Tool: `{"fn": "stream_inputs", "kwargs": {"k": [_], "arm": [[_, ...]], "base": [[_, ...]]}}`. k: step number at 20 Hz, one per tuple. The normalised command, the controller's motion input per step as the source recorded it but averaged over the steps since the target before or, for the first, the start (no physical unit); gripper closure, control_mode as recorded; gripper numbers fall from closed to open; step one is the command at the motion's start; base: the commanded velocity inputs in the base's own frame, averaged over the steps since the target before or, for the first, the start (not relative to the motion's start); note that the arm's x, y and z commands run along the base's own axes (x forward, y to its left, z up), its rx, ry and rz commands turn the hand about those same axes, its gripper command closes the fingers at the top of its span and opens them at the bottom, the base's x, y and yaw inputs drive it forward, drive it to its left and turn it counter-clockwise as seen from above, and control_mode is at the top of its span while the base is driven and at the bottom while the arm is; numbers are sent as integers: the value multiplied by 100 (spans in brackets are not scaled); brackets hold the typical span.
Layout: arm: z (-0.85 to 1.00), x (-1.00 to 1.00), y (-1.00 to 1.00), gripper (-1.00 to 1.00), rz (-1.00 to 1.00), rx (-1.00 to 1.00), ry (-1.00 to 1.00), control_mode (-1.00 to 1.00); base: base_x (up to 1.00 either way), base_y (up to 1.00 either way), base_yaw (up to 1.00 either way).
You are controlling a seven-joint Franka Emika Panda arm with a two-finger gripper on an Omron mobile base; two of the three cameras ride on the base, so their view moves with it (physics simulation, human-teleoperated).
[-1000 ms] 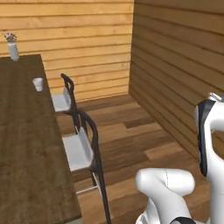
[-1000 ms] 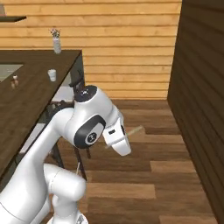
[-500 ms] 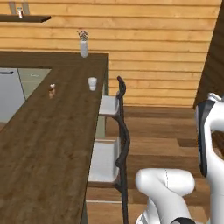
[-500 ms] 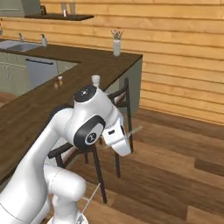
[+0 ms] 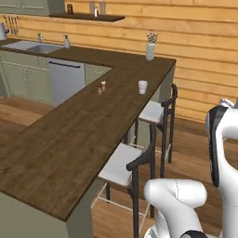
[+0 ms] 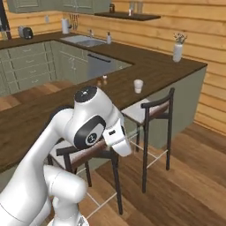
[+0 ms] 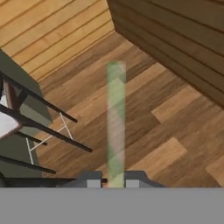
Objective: Take a straw from the drawer in front and place it inside the glass cup on the dining counter.
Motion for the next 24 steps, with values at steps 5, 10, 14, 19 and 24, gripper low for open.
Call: {"fn": "stream_inputs", "kwargs": {"k": [5, 10, 14, 19, 24], "arm": [[0, 0, 0, 100, 0, 0, 0, 100], [0, 0, 0, 100, 0, 0, 0, 100], [0, 0, 0, 100, 0, 0, 0, 100], [0, 0, 0, 100, 0, 0, 0, 100], [0, 0, 0, 100, 0, 0, 0, 100]], "base": [[83, -35, 64], [70, -55, 57], [55, -73, 49], [49, -79, 45], [29, -91, 40]]}}
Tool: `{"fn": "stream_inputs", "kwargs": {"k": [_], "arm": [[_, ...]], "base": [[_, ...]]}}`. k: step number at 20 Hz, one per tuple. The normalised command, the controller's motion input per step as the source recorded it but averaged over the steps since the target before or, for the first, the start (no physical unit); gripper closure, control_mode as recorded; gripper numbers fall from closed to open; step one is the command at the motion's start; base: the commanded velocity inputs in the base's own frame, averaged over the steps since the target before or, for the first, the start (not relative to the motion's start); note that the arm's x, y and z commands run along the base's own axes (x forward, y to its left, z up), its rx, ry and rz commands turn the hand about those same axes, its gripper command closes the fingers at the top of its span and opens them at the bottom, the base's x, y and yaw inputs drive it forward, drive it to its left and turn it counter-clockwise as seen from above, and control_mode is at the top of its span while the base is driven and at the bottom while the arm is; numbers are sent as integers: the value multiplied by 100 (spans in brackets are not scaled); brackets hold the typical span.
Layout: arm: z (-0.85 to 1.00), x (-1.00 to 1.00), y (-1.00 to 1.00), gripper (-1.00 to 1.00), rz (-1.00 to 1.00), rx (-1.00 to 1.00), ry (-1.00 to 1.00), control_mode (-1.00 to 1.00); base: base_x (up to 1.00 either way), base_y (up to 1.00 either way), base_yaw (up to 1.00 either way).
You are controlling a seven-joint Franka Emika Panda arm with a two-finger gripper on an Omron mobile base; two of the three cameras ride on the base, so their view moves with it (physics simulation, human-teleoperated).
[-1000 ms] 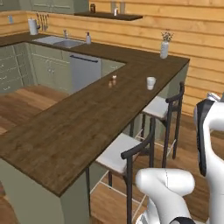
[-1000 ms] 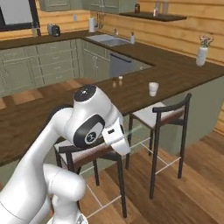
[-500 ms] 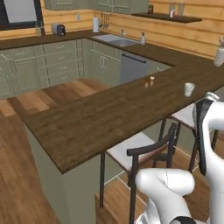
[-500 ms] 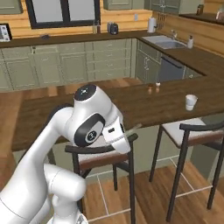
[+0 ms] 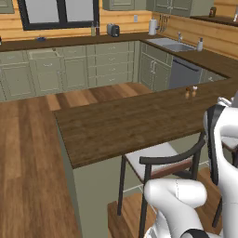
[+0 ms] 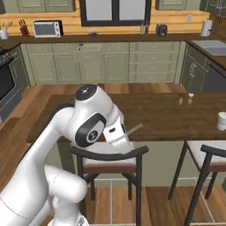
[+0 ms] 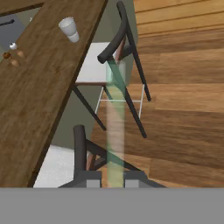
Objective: Take a straw from the drawer in front and place it inside the glass cup on the dining counter.
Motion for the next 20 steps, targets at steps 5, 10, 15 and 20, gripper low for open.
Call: {"fn": "stream_inputs", "kwargs": {"k": [5, 10, 15, 20], "arm": [[0, 0, 0, 100, 0, 0, 0, 100], [0, 0, 0, 100, 0, 0, 0, 100], [0, 0, 0, 100, 0, 0, 0, 100], [0, 0, 0, 100, 0, 0, 0, 100]], "base": [[-9, -99, 30], [-18, -70, 14], [-4, -69, 1], [0, -74, 16]]}}
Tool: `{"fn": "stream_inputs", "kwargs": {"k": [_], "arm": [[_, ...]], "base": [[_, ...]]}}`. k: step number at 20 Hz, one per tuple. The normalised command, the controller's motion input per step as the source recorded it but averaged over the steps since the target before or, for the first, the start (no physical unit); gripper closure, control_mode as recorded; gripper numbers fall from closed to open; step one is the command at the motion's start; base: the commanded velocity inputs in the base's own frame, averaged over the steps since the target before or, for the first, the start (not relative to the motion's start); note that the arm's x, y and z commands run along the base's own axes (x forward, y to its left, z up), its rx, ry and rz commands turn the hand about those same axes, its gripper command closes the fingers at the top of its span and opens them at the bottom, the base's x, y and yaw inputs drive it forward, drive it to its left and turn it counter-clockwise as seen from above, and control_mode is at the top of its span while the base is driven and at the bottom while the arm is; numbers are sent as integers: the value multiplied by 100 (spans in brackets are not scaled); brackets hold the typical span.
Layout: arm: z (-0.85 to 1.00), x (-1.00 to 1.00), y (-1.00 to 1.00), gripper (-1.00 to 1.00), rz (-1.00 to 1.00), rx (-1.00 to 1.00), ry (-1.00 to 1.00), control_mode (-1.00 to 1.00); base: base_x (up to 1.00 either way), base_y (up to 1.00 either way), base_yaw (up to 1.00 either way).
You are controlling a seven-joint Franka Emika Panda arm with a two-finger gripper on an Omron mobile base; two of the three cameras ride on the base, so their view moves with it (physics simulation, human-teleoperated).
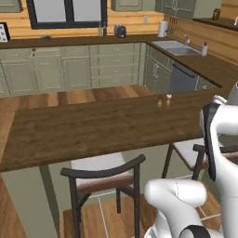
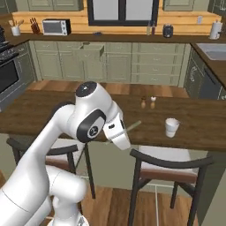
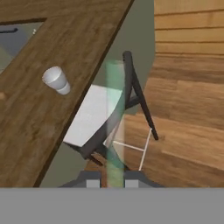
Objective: Take a straw from the drawer in front and place it inside the glass cup on the dining counter.
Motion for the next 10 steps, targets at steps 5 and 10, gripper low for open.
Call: {"fn": "stream_inputs", "kwargs": {"k": [5, 10], "arm": [[0, 0, 0, 100, 0, 0, 0, 100], [0, 0, 0, 100, 0, 0, 0, 100]], "base": [[2, -79, 29], [4, -84, 38]]}}
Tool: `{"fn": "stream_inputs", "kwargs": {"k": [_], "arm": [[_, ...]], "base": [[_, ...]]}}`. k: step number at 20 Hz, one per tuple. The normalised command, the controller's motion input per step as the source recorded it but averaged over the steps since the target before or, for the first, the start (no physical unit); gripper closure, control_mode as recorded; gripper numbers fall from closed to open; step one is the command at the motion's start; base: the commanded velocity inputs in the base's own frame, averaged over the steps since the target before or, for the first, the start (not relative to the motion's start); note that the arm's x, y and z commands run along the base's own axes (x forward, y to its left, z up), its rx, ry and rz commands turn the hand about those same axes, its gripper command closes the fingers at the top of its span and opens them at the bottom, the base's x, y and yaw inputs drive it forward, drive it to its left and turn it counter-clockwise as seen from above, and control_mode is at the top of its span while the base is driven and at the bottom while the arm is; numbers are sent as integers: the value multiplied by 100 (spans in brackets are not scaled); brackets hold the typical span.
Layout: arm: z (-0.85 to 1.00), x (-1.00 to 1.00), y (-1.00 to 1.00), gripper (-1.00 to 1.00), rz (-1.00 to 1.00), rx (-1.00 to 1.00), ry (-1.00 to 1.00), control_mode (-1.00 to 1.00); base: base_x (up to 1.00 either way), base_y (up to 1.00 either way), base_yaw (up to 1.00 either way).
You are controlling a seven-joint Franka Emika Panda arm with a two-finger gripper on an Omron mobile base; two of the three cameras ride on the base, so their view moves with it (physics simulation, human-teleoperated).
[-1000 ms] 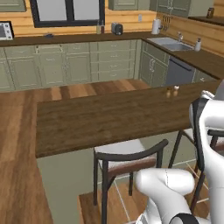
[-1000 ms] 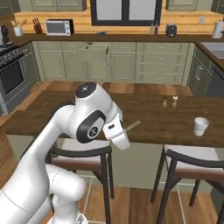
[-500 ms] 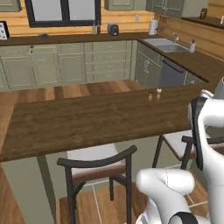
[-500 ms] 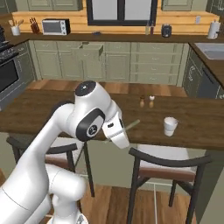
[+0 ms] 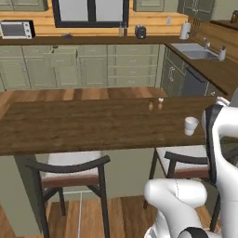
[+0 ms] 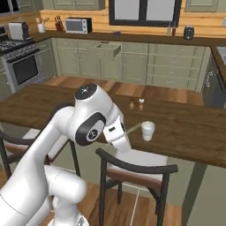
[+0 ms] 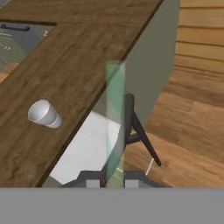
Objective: Take a straw from the drawer in front and place it inside the glass cup on the dining counter.
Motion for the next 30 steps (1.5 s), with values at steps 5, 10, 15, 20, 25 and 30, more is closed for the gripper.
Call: {"fn": "stream_inputs", "kwargs": {"k": [5, 10, 15, 20, 25, 30], "arm": [[0, 0, 0, 100, 0, 0, 0, 100], [0, 0, 0, 100, 0, 0, 0, 100], [0, 0, 0, 100, 0, 0, 0, 100], [0, 0, 0, 100, 0, 0, 0, 100], [0, 28, -14, 100, 8, 2, -1, -100], [8, 69, -26, 100, 24, 2, -13, -100]], "base": [[3, -87, 41], [33, -59, 39], [50, -43, 36], [49, -42, 29], [39, -22, 13], [0, 0, 0]]}}
